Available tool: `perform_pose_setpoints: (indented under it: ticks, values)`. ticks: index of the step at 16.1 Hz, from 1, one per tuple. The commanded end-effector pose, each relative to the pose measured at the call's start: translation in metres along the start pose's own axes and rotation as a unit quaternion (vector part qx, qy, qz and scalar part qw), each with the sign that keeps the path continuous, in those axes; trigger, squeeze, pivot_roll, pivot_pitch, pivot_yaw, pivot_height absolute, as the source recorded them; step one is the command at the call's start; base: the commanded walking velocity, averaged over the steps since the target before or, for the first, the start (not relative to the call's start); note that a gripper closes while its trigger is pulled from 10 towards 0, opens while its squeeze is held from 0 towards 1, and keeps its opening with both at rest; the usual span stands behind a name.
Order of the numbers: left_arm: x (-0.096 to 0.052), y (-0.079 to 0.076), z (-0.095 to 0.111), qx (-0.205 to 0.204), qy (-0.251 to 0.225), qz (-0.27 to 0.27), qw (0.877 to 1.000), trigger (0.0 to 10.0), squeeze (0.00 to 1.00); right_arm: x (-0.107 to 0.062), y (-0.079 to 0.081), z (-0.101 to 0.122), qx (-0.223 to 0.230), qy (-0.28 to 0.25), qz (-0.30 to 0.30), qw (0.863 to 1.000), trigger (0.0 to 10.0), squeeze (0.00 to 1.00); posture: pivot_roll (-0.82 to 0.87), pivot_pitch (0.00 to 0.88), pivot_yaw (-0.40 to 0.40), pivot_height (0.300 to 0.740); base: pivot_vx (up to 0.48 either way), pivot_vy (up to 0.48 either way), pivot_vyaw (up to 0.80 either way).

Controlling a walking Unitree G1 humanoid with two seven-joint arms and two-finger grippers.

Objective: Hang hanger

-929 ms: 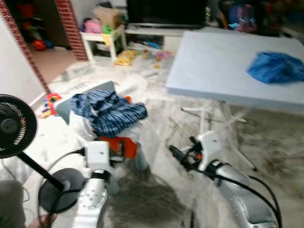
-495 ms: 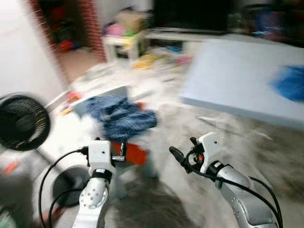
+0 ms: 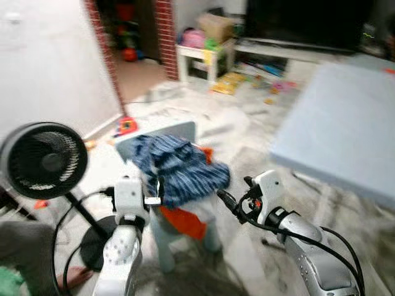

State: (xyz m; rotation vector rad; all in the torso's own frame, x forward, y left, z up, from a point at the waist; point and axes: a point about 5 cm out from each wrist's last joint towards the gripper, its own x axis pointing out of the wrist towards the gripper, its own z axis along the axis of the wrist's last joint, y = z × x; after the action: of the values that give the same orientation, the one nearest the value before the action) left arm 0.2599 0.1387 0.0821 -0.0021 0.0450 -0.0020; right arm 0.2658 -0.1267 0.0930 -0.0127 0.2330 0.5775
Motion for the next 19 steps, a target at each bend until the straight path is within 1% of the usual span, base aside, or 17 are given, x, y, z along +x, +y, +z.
perform_pose_setpoints:
  ticks: [1, 6, 8, 11, 12, 14, 15, 16, 17, 18, 19]
  values:
    - [0.0, 0.009, -0.004, 0.005, 0.011, 0.015, 1.0, 10.0, 0.0, 0.005, 0.006, 0.006, -0.005, -0.013, 0.013, 1.0, 10.0, 0.0, -0.06, 0.0, 0.012, 0.74, 0.36, 0.0, 0.0]
    - [0.002, 0.003, -0.009, -0.002, 0.022, 0.006, 1.0, 10.0, 0.0, 0.004, 0.006, 0.009, -0.012, -0.017, 0.012, 1.0, 10.0, 0.0, -0.07, 0.0, 0.011, 0.74, 0.34, 0.0, 0.0]
    - [0.004, 0.001, -0.01, -0.004, 0.025, 0.005, 1.0, 10.0, 0.0, 0.004, 0.006, 0.011, -0.007, -0.024, 0.008, 1.0, 10.0, 0.0, -0.07, 0.0, 0.009, 0.74, 0.281, 0.0, 0.0]
    - [0.005, -0.004, -0.013, -0.012, 0.036, 0.0, 0.999, 10.0, 0.0, 0.005, 0.004, 0.012, -0.009, -0.023, 0.006, 1.0, 10.0, 0.0, -0.07, 0.0, 0.006, 0.74, 0.0, 0.0, 0.0]
    - [0.004, -0.008, -0.016, -0.016, 0.046, -0.01, 0.999, 10.0, 0.0, 0.005, 0.004, 0.012, -0.01, -0.022, 0.007, 1.0, 10.0, 0.0, -0.07, 0.0, 0.002, 0.74, 0.0, 0.0, 0.0]
    - [0.004, -0.02, -0.024, -0.038, 0.077, -0.046, 0.995, 10.0, 0.0, 0.005, 0.007, 0.012, -0.012, -0.019, 0.012, 1.0, 10.0, 0.0, -0.07, 0.0, -0.006, 0.74, 0.0, 0.0, 0.0]
    - [0.009, -0.028, -0.025, -0.039, 0.091, -0.056, 0.993, 10.0, 0.0, 0.004, 0.009, 0.011, -0.02, -0.015, 0.02, 0.999, 10.0, 0.0, -0.08, 0.0, -0.01, 0.74, 0.0, 0.0, 0.0]
    - [0.011, -0.029, -0.025, -0.044, 0.094, -0.054, 0.993, 10.0, 0.0, 0.004, 0.009, 0.011, -0.022, -0.014, 0.021, 0.999, 10.0, 0.0, -0.08, 0.0, -0.009, 0.74, 0.0, 0.0, 0.0]
    - [0.015, -0.034, -0.026, -0.045, 0.11, -0.059, 0.991, 10.0, 0.0, 0.003, 0.009, 0.011, -0.024, -0.014, 0.021, 0.999, 10.0, 0.0, -0.09, 0.0, -0.01, 0.74, 0.0, 0.0, 0.0]
    - [0.017, -0.038, -0.028, -0.075, 0.126, -0.059, 0.987, 10.0, 0.0, 0.004, 0.008, 0.011, -0.023, -0.013, 0.02, 0.999, 10.0, 0.0, -0.09, 0.0, -0.011, 0.74, 0.0, 0.0, 0.0]
    - [0.02, -0.038, -0.03, -0.095, 0.145, -0.048, 0.984, 10.0, 0.0, 0.004, 0.009, 0.012, -0.025, -0.013, 0.021, 0.999, 10.0, 0.0, -0.1, 0.0, -0.011, 0.74, 0.0, 0.0, 0.0]
